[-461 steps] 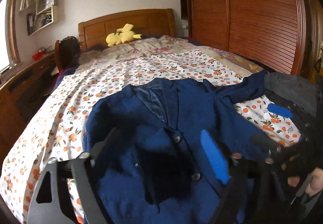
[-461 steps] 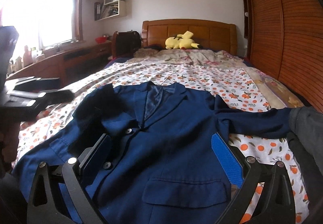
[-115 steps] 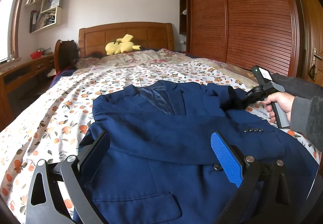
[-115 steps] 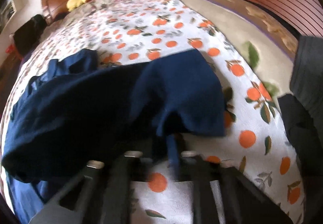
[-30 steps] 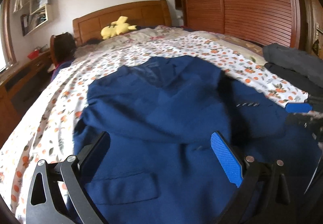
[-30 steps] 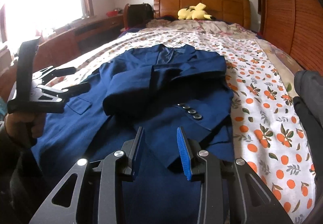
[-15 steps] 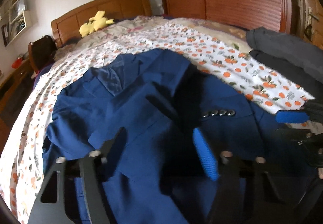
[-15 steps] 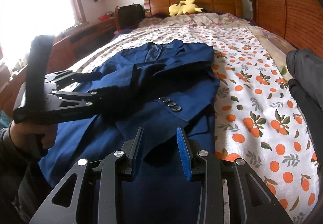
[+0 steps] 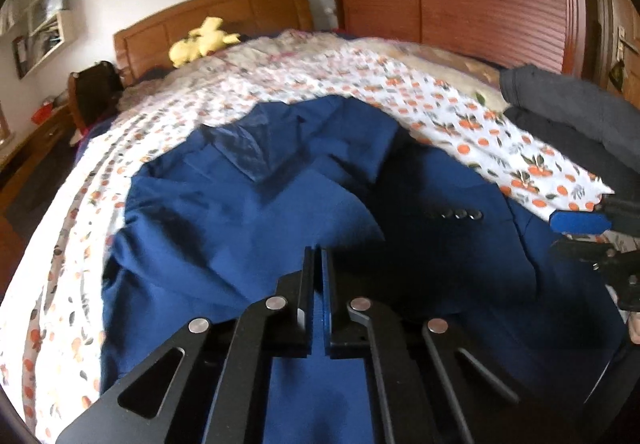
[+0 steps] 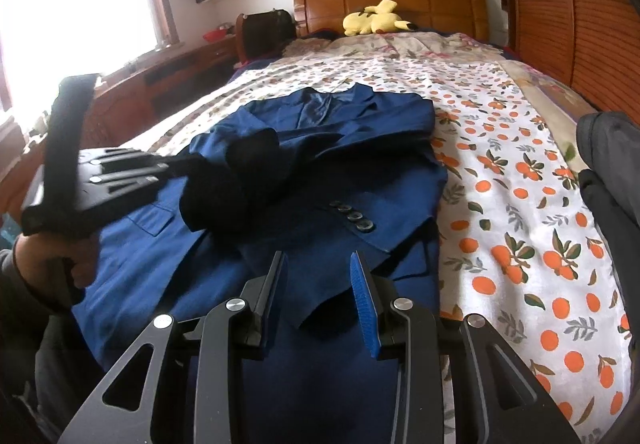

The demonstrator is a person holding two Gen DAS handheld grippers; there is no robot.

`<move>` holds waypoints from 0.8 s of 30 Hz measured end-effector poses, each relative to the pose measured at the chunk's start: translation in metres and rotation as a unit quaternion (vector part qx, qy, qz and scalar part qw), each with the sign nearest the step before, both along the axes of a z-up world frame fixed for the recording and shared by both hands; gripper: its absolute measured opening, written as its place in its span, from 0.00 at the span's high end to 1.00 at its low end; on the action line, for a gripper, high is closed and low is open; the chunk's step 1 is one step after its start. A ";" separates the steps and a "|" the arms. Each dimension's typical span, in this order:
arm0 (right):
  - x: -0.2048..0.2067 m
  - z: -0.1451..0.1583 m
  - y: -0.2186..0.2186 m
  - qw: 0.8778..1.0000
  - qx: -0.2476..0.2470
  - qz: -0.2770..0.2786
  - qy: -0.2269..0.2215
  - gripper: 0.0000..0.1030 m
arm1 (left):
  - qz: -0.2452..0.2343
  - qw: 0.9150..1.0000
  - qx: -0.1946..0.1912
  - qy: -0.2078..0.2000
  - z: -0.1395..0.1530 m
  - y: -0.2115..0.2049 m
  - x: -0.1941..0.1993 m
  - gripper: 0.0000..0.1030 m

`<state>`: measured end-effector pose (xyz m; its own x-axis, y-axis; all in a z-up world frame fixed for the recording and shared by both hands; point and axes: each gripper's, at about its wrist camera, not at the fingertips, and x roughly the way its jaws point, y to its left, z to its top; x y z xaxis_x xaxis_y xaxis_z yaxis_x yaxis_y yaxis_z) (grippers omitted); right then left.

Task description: Fold large clothes

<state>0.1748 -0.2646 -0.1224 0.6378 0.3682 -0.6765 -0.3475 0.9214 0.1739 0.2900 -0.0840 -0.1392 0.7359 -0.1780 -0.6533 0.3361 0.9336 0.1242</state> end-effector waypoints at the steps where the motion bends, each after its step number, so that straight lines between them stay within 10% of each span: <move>1: 0.000 0.000 0.001 1.000 -0.001 0.000 -0.001 0.70 | 0.004 1.000 0.001 -0.005 0.002 0.003 -0.003 0.97; 24: 0.013 -0.007 0.038 1.000 -0.029 0.012 0.002 0.70 | 0.047 0.998 -0.047 -0.002 0.004 0.078 -0.059 0.97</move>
